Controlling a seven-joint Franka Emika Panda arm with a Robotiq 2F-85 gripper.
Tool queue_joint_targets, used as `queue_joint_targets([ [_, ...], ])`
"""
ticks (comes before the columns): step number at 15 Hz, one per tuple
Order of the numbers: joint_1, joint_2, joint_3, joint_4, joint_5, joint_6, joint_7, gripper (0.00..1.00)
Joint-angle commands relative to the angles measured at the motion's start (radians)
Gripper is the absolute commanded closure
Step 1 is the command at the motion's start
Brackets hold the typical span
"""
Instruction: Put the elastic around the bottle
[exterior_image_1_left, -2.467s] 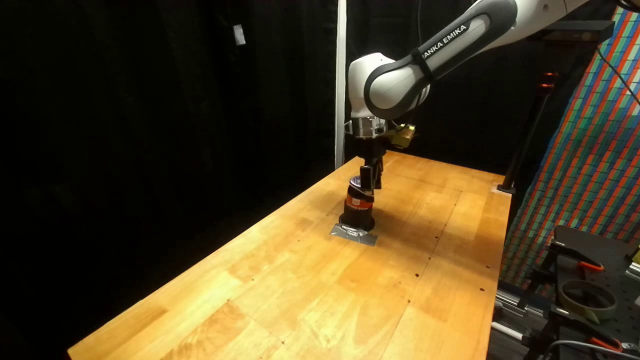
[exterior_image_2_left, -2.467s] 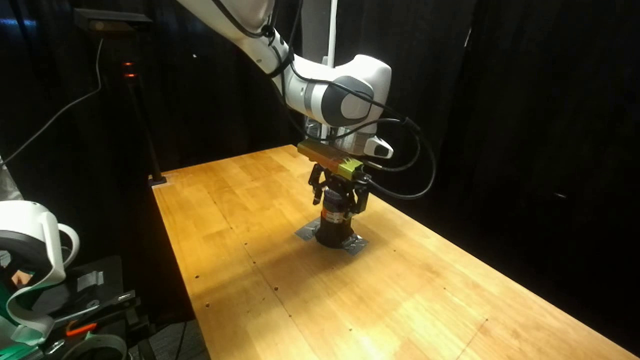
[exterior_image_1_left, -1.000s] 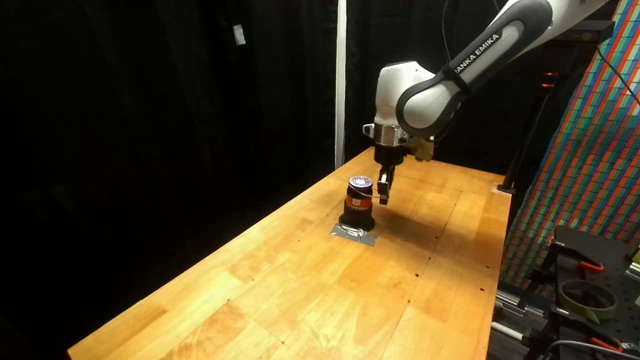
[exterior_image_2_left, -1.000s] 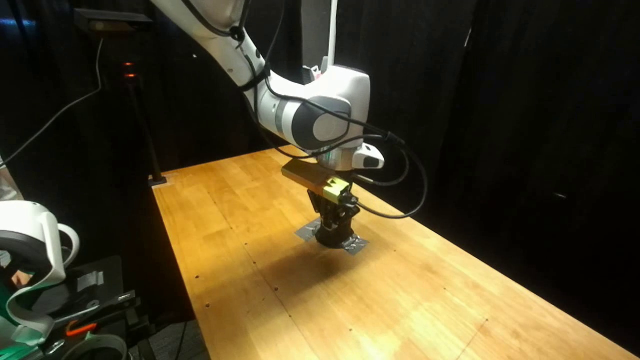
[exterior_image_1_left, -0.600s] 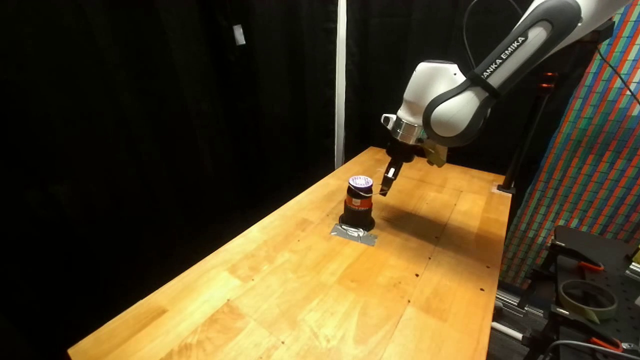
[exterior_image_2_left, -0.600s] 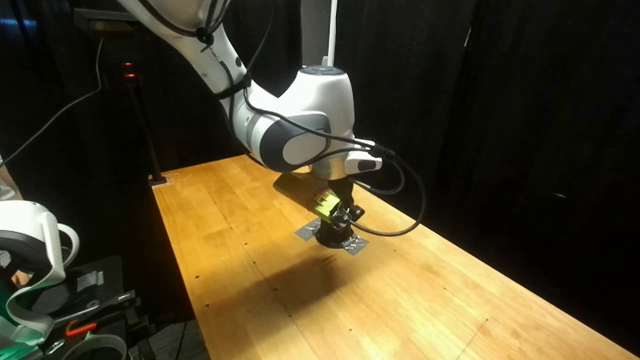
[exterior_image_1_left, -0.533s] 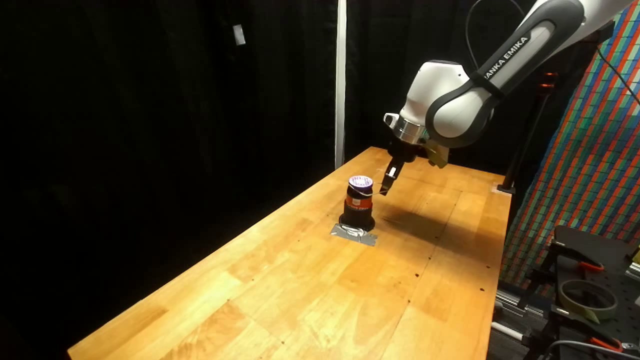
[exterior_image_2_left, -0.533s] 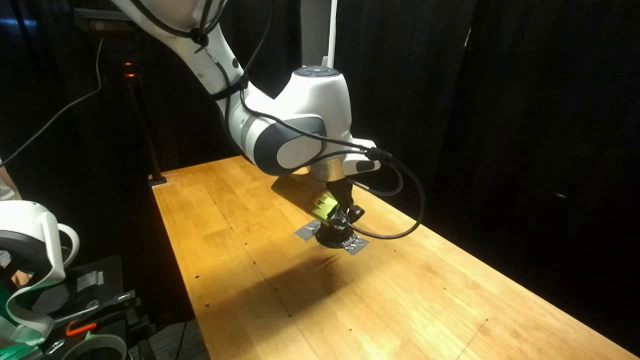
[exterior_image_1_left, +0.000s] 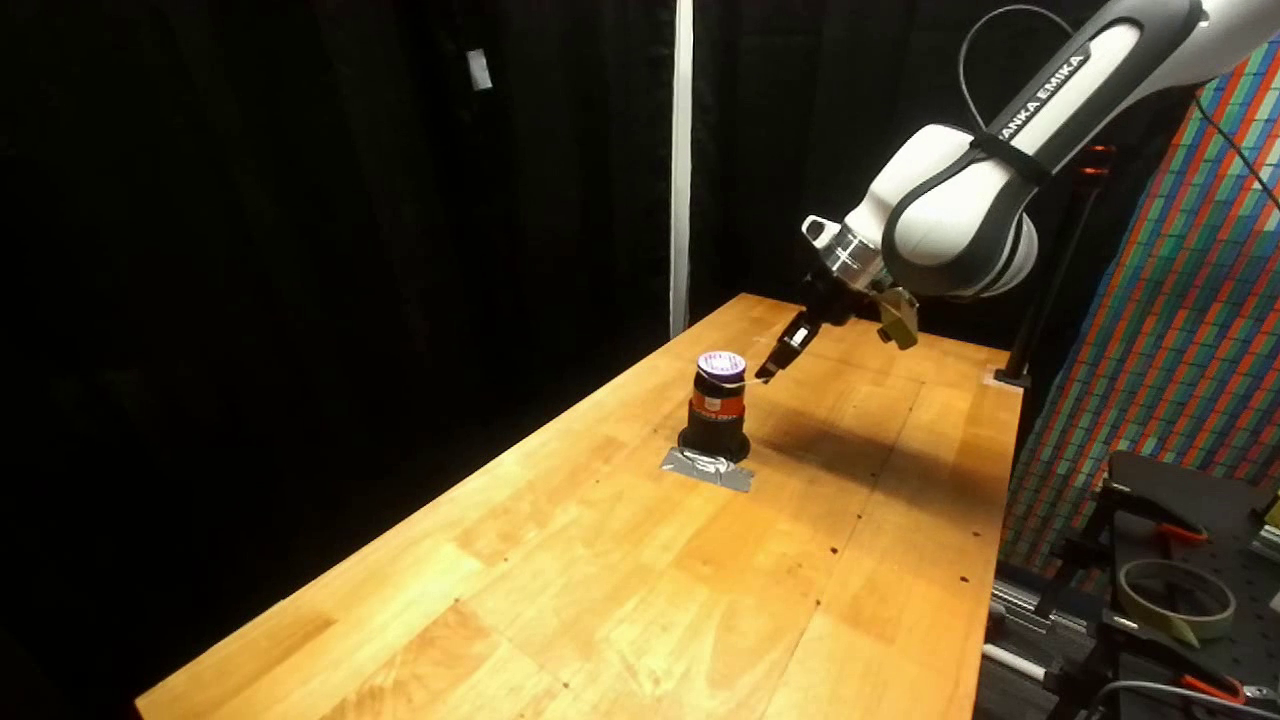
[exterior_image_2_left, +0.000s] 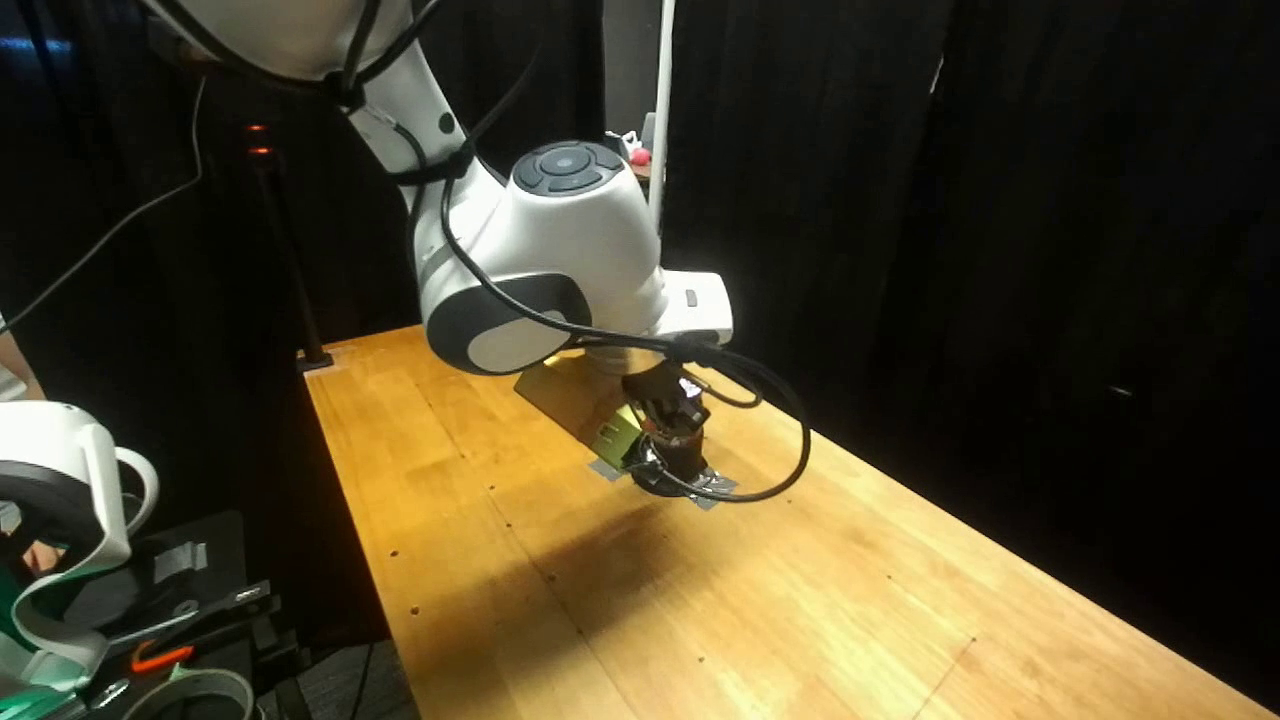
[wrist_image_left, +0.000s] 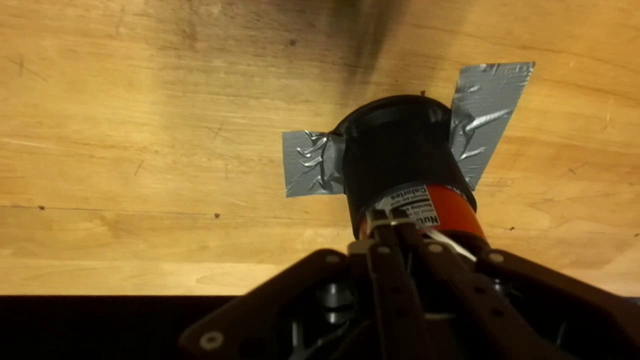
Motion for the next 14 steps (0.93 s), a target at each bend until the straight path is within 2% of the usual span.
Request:
queue_joint_targets([
  [1,-0.269,0.089,0.271,-0.013,0.028,0.109,-0.127,0.93],
  [3,-0.417,0.147,0.392,-0.028,-0.023,0.131,-0.16,0.93],
  [6,-0.554,0.215,0.475,-0.056,-0.077,0.124,-0.217,0.93],
  [7,-0.584,0.239,0.466,-0.069,-0.232,0.128,-0.111,0.93],
  [11,-0.676,0.292,0.463,-0.092,-0.449,0.108,-0.05,0.93],
  [14,-0.746,0.353,0.487,-0.104,-0.569,0.133,-0.017,0.93],
])
